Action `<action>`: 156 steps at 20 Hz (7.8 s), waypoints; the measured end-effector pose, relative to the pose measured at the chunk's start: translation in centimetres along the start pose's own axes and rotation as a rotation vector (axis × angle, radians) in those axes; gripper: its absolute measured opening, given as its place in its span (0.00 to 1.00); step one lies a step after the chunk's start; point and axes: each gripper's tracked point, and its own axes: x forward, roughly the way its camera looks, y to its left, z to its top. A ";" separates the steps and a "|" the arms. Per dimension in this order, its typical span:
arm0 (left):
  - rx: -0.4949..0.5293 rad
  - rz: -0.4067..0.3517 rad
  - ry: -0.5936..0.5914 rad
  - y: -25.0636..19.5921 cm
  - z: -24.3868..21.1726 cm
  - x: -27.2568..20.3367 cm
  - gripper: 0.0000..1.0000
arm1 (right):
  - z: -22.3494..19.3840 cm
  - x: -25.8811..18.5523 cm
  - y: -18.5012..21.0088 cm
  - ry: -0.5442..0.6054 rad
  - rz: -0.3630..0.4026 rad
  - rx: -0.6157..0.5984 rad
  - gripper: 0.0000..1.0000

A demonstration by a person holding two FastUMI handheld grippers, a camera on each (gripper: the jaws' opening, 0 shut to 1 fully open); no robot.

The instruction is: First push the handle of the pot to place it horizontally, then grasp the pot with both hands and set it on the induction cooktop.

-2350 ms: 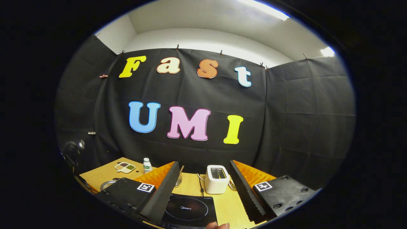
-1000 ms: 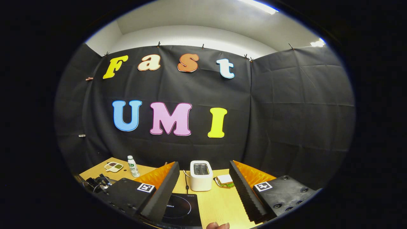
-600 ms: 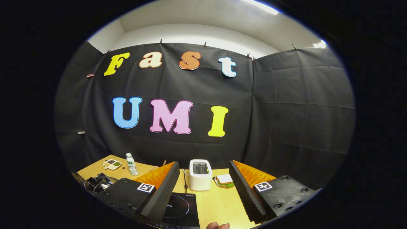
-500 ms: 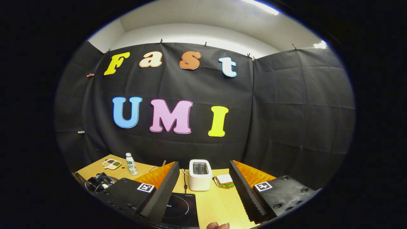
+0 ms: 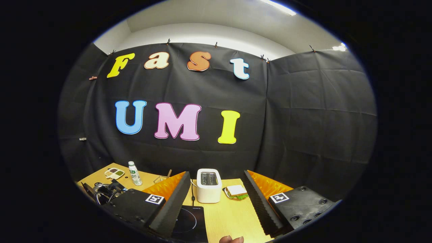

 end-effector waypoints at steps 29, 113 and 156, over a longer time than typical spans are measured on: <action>-0.170 0.134 -0.641 14.0 4.0 -15.2 0.96 | -4.5 -1.4 18.7 0.155 0.319 0.050 0.98; -0.176 0.016 -0.324 1.5 13.4 1.4 0.56 | -33.4 7.6 5.4 1.037 0.251 0.043 0.53; -0.130 0.054 -0.733 0.1 14.2 -17.3 0.95 | -12.7 5.0 6.3 0.443 0.149 0.067 0.99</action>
